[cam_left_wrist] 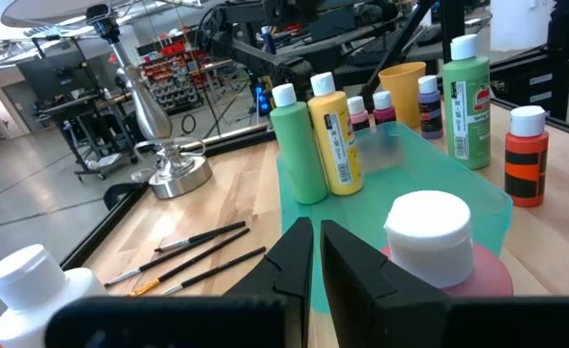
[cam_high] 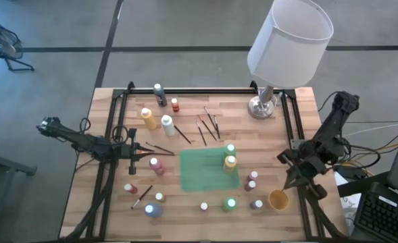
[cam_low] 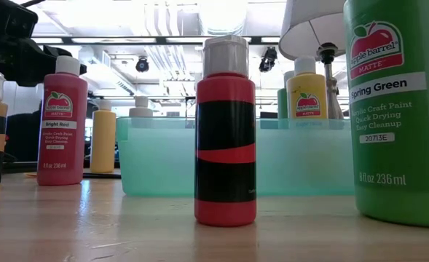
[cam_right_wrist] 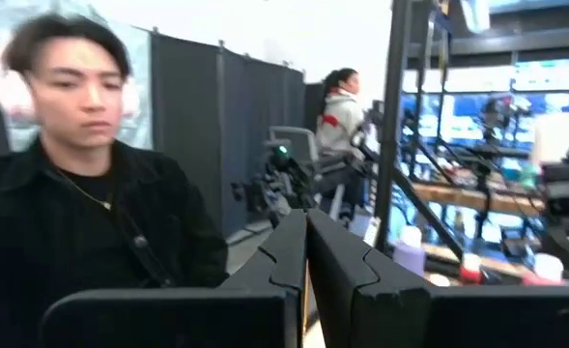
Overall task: Pick & Place Paint Supplies
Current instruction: Put the gold paintbrush into the yellow cup
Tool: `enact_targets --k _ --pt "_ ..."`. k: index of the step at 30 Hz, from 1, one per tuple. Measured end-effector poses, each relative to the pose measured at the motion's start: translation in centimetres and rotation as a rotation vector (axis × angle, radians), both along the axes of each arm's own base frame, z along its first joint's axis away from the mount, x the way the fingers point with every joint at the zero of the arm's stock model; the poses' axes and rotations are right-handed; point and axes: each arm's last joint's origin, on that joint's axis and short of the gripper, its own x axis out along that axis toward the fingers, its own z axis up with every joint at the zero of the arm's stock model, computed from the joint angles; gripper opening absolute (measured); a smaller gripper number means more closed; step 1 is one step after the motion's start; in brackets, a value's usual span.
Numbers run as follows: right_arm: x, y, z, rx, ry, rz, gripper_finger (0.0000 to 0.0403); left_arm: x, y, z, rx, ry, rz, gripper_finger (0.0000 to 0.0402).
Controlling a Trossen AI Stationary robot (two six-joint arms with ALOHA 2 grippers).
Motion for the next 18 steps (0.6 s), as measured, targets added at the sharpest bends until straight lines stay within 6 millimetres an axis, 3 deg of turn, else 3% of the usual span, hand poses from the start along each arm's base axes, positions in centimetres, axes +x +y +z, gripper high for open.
enact_targets --k 10,18 --pt "-0.9 1.9 -4.0 -0.007 -0.035 -0.038 0.0008 0.0 0.0 0.0 0.0 0.0 0.0 0.003" --pt "-0.8 3.1 -5.8 -0.036 -0.034 -0.048 0.0008 0.0 0.0 0.0 0.0 0.0 0.0 0.003"
